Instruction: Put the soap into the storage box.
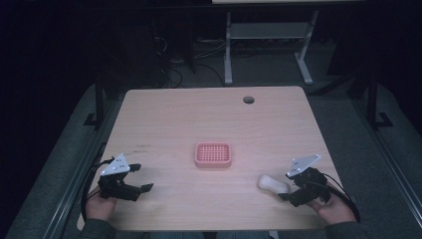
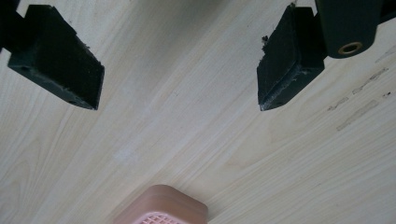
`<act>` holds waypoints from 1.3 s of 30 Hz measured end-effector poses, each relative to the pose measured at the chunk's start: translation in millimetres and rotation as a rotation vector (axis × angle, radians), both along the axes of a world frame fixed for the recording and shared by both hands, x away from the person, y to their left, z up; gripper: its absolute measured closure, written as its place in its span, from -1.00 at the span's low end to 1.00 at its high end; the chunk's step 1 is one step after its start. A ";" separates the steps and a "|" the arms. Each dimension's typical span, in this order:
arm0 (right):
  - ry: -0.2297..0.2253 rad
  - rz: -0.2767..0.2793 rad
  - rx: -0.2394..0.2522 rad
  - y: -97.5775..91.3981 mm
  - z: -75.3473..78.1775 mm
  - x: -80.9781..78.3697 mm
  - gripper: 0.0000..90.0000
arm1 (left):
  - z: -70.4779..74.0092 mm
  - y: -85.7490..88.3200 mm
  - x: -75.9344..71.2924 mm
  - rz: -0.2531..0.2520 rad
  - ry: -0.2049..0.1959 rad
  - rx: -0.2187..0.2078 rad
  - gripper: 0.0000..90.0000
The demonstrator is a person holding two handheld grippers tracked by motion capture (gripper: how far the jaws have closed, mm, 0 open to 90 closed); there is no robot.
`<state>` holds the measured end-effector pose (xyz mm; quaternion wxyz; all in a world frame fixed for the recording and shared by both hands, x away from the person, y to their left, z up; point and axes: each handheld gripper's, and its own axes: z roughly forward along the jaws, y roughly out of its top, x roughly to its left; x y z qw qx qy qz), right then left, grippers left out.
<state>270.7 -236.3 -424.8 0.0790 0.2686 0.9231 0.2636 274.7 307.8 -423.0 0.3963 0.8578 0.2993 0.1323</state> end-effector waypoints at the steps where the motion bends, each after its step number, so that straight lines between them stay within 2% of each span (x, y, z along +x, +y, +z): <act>1: 0.002 0.002 -0.003 1.5 -0.3 0.9 -0.44 | 0.0 0.0 0.0 0.000 0.000 0.000 -0.67; 8: 0.008 0.033 -0.025 10.4 -4.2 8.6 -0.43 | 0.2 0.4 0.1 0.000 -0.002 -0.004 -0.67; 15: 0.018 0.038 -0.024 15.1 -6.4 13.5 -0.40 | 0.2 0.7 0.0 0.003 0.001 -0.005 -0.67; 26: 0.032 0.059 -0.052 24.7 -13.9 21.6 -0.32 | 0.1 0.5 0.2 0.002 0.002 -0.004 -0.67; 39: 0.053 0.074 -0.085 33.2 -22.2 28.4 -0.10 | 0.0 0.4 0.2 0.001 0.002 -0.007 -0.67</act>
